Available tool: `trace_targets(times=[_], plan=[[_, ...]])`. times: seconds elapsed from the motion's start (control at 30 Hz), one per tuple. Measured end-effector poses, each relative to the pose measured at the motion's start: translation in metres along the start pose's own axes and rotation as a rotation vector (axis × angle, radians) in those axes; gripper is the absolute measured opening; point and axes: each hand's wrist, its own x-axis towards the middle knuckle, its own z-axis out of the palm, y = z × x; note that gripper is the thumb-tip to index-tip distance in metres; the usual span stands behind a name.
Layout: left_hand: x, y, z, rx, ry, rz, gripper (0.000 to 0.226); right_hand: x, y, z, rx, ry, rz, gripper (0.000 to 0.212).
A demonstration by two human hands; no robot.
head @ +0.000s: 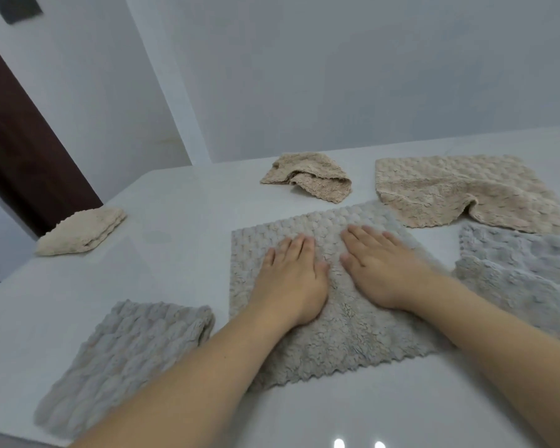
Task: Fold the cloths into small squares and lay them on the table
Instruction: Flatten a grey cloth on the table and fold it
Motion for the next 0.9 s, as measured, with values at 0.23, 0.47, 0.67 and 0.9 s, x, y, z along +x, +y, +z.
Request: trace_targets(times=[0.23, 0.47, 0.67, 0.9], plan=[[-0.024, -0.033, -0.009, 0.000, -0.034, -0.082, 0.059, -0.005, 0.027, -0.002, 0.019, -0.004, 0.103, 0.059], [-0.051, -0.008, -0.017, 0.012, -0.009, 0.017, 0.065, -0.030, 0.000, -0.016, -0.066, -0.004, 0.067, 0.063], [-0.079, -0.028, -0.006, 0.043, -0.052, 0.050, 0.065, -0.066, 0.012, 0.001, -0.041, -0.030, 0.021, 0.061], [-0.115, -0.022, -0.043, 0.123, 0.082, 0.368, 0.046, -0.080, 0.002, -0.030, 0.041, -0.233, 0.006, 0.076]])
